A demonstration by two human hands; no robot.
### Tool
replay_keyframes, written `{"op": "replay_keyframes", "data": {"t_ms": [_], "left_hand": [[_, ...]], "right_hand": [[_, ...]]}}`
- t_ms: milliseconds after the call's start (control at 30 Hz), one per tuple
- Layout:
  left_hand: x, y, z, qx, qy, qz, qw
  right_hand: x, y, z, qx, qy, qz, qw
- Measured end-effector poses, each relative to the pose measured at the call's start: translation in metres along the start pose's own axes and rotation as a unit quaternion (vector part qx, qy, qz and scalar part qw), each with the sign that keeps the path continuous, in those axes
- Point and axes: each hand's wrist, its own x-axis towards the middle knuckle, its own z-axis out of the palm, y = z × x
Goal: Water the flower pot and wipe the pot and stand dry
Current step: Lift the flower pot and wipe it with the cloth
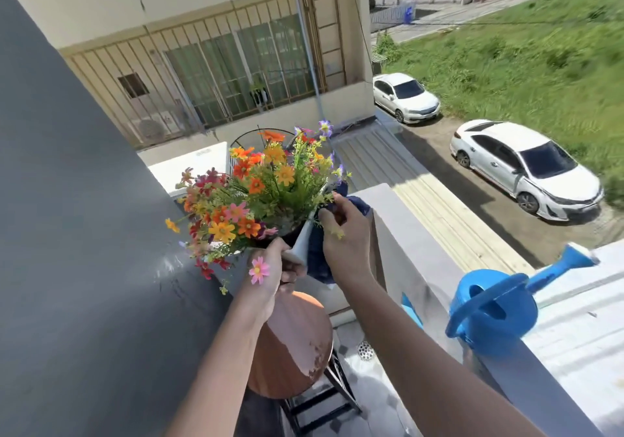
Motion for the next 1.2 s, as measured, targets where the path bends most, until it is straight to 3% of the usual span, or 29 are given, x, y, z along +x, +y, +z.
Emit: {"op": "replay_keyframes", "data": {"t_ms": [133,233,433,733,967,1200], "left_hand": [[0.002,0.011,-0.009,-0.022,0.013,-0.014,1.0],[0.005,0.015,-0.019,-0.033,0.009,-0.014,0.999],[0.006,0.009,-0.025,-0.038,0.01,-0.01,0.999],[-0.001,-0.004,-0.017,0.064,0.067,0.043,0.995],[-0.001,-0.005,-0.033,0.091,0.006,0.028,0.995],[-0.009,0.003,-0.054,0.09,0.0,0.042,0.995]], "right_hand": [[-0.047,0.011,0.004,0.016,-0.064,-0.027,0.997],[-0.059,0.029,0.001,-0.001,-0.063,-0.054,0.997],[-0.056,0.046,-0.002,-0.025,-0.017,0.028,0.999],[-0.053,0.009,0.013,0.152,0.007,0.067,0.986],[-0.028,0.012,0.002,0.123,0.051,0.037,0.99],[0.011,0.006,-0.026,0.057,-0.006,0.046,0.997]]}}
